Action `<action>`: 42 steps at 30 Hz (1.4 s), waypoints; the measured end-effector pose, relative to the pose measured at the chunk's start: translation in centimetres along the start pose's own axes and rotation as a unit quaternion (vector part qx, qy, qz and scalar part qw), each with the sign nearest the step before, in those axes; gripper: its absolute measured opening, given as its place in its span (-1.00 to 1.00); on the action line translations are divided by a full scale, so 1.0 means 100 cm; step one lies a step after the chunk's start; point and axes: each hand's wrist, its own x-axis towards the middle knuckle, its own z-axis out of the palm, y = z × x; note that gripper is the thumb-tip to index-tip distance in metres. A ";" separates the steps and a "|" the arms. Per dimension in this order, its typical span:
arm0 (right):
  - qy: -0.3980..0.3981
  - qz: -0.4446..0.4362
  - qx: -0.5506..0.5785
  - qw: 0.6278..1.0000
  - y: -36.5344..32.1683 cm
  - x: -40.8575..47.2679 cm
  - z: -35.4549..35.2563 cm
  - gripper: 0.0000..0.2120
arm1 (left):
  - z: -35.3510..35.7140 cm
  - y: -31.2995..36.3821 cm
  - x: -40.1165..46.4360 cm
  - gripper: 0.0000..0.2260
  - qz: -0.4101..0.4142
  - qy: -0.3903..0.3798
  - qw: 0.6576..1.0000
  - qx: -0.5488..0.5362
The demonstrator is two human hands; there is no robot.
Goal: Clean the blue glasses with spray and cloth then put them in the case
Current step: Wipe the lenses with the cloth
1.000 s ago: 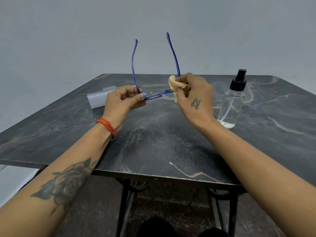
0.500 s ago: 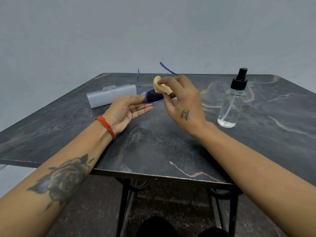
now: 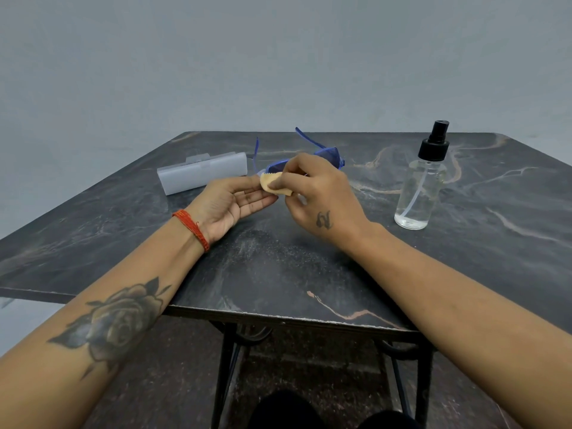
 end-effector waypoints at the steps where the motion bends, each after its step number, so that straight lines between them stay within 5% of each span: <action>1: 0.000 0.004 -0.007 1.000 0.002 0.000 0.000 -0.75 | 0.000 0.000 0.000 -0.90 -0.001 0.004 1.000 0.001; 13: 0.060 0.110 -0.041 0.991 0.009 0.001 -0.003 -0.81 | 0.001 0.002 0.000 -0.92 0.005 0.027 1.000 0.001; 30: 0.030 -0.011 -0.038 0.999 0.006 0.000 0.005 -0.79 | 0.001 0.000 -0.002 -0.90 0.002 0.012 1.000 0.004; 42: -0.008 0.053 -0.033 0.998 0.010 -0.005 0.002 -0.86 | 0.002 0.003 -0.003 -0.92 -0.006 0.025 1.000 -0.002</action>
